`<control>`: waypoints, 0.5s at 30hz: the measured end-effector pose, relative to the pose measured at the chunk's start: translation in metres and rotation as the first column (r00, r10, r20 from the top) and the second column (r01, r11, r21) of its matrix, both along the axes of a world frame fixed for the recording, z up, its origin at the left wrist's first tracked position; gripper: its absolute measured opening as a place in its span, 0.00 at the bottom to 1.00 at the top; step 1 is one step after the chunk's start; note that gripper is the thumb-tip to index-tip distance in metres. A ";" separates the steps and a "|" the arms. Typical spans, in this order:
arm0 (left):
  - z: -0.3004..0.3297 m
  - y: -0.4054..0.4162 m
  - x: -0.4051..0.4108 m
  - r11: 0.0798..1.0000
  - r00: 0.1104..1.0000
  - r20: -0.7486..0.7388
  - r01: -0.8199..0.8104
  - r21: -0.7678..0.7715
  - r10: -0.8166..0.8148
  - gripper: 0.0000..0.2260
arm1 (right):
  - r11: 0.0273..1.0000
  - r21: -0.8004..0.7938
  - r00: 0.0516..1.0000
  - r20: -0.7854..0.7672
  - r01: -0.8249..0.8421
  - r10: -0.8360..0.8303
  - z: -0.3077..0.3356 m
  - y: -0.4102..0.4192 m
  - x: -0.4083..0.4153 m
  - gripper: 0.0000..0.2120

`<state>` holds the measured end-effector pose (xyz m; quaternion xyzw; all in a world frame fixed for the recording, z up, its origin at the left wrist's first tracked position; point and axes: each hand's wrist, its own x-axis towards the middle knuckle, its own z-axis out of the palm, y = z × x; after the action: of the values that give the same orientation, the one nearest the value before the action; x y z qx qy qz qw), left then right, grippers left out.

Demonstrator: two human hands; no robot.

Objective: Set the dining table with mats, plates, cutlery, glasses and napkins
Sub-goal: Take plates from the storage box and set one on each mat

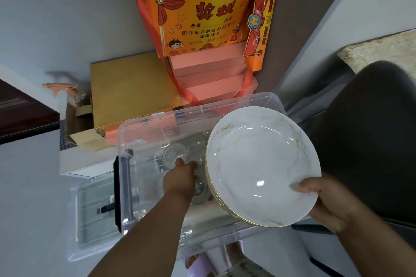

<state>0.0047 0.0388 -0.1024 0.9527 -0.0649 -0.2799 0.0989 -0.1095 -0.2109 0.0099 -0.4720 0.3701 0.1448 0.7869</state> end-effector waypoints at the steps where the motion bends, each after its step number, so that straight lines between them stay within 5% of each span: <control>1: 0.000 -0.001 0.000 1.000 1.000 0.000 -0.011 -0.006 0.011 0.12 | 1.000 0.000 1.000 0.002 -0.001 0.001 -0.001 0.000 0.000 0.32; 12: 0.000 0.002 0.002 0.999 0.997 -0.064 0.033 -0.026 -0.035 0.11 | 0.999 -0.035 1.000 0.025 0.005 -0.004 -0.003 -0.002 0.001 0.37; 15: 0.010 0.006 0.003 0.996 0.993 -0.081 0.086 0.010 -0.085 0.14 | 1.000 -0.013 0.998 0.057 0.006 -0.005 0.002 0.000 0.003 0.32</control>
<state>0.0076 0.0443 -0.0927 0.9376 -0.0999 -0.3226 0.0830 -0.1061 -0.2108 0.0120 -0.4803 0.3496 0.1265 0.7944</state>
